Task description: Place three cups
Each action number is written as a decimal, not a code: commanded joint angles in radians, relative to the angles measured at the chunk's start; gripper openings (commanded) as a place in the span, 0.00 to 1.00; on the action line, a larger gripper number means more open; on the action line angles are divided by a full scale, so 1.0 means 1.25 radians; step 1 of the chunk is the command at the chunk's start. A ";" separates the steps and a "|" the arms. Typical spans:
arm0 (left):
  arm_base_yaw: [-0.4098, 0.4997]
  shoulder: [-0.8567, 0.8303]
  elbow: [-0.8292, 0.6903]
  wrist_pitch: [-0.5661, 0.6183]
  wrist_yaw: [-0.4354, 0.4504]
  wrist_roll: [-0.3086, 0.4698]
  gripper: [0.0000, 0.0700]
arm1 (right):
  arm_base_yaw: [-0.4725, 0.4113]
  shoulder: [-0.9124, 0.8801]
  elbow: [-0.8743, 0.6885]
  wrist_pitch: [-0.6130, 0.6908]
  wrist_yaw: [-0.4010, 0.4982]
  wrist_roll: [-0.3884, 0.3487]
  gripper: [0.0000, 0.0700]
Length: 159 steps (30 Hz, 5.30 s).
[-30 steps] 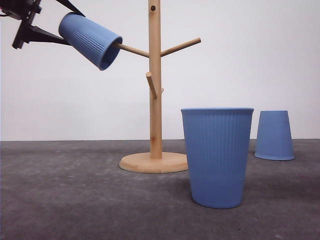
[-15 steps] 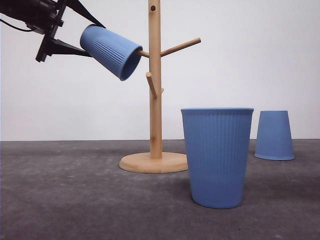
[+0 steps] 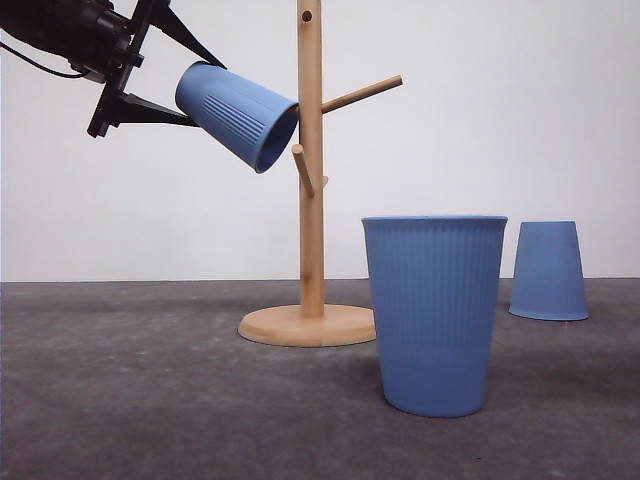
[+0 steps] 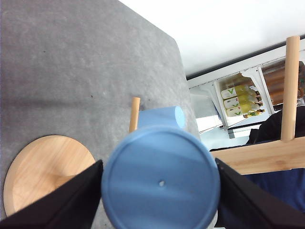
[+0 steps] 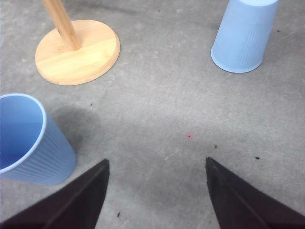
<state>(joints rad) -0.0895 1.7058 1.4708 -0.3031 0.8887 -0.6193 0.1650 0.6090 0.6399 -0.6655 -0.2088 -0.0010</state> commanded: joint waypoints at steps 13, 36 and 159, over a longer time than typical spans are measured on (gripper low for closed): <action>-0.002 0.013 0.017 0.008 0.016 0.007 0.85 | 0.003 0.003 0.013 0.005 0.000 -0.005 0.58; 0.063 -0.061 0.017 -0.199 0.032 0.214 0.85 | 0.003 0.003 0.013 0.005 0.000 -0.005 0.58; 0.045 -0.572 -0.540 -0.116 -0.320 0.417 0.78 | -0.133 0.863 0.742 -0.095 -0.026 0.042 0.49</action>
<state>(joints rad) -0.0311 0.9874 0.7841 -0.4603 0.4919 -0.0971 -0.0018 1.6919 1.5513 -0.7877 -0.2363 0.0498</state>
